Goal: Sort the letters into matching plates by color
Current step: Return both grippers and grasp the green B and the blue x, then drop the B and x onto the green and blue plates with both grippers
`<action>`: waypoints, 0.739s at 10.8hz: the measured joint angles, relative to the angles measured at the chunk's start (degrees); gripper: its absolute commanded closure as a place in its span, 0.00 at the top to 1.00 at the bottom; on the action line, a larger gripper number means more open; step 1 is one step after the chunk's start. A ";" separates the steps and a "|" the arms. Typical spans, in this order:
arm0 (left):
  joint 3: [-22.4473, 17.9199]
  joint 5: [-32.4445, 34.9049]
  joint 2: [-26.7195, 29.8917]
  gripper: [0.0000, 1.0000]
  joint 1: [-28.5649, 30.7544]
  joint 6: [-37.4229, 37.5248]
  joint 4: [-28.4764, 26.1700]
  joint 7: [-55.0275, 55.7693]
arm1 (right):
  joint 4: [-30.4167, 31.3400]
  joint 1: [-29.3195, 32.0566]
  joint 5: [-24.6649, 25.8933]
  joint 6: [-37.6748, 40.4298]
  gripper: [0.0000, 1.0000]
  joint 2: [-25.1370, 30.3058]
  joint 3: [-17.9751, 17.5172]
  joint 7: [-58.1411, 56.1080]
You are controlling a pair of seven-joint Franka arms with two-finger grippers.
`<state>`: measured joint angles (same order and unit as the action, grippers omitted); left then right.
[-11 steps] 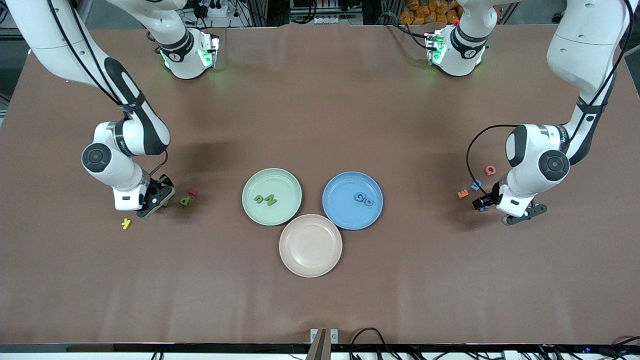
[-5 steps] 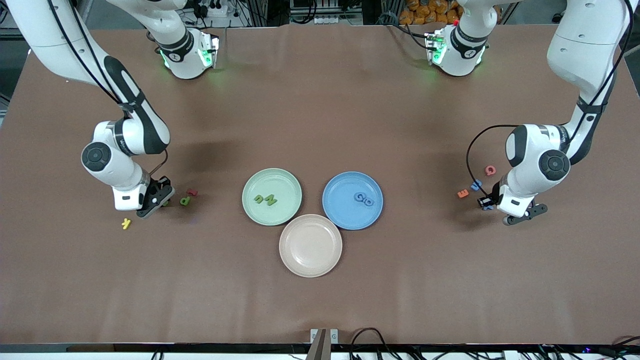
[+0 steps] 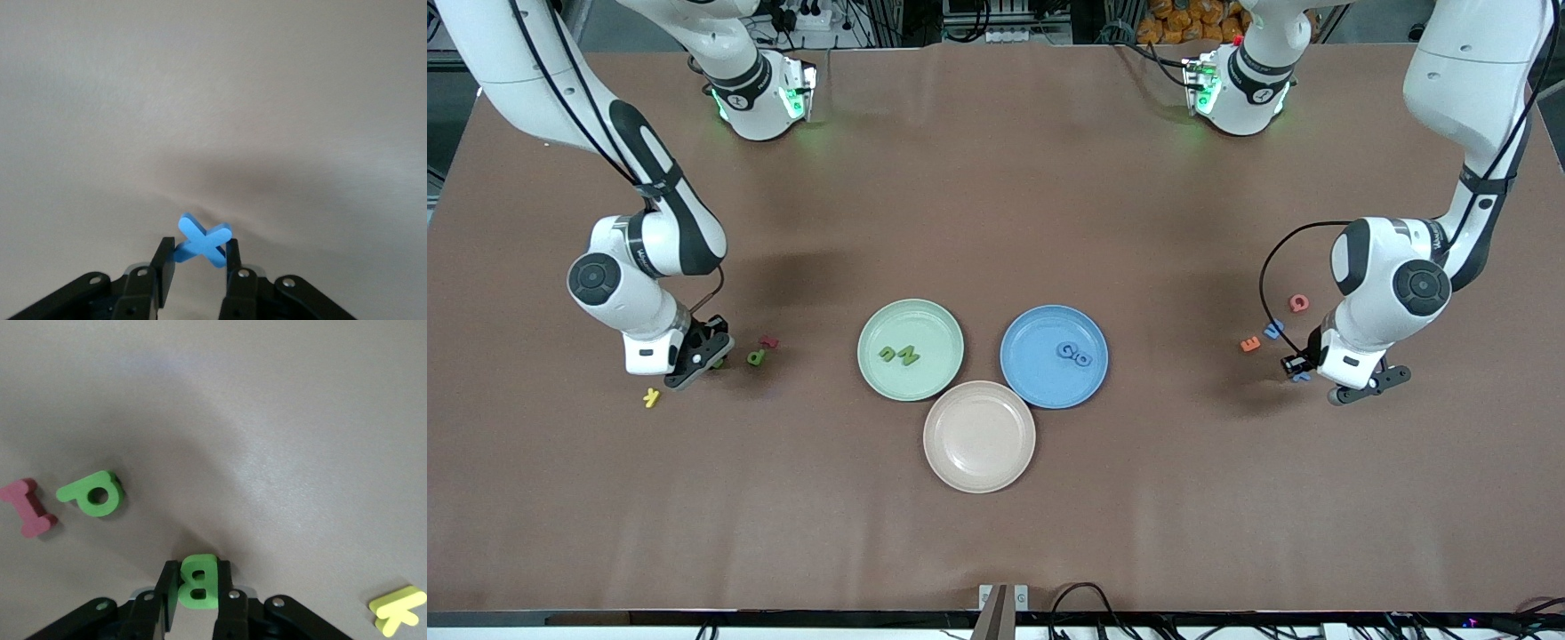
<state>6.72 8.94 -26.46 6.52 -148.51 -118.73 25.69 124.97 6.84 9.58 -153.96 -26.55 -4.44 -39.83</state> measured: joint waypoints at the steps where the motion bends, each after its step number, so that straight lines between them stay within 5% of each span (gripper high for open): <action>1: 0.23 0.00 0.93 0.00 -0.86 0.02 0.06 1.07 | -0.14 0.08 0.00 -0.01 0.17 0.08 0.00 1.37; 8: 2.41 0.00 2.44 0.00 -17.44 9.30 4.44 19.81 | -3.79 -0.49 -0.01 9.04 0.17 2.07 -4.10 21.66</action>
<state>9.12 8.94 -24.02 -10.91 -139.21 -114.29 45.50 121.17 6.36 9.58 -144.92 -24.48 -8.54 -18.17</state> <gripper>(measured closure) 0.656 0.722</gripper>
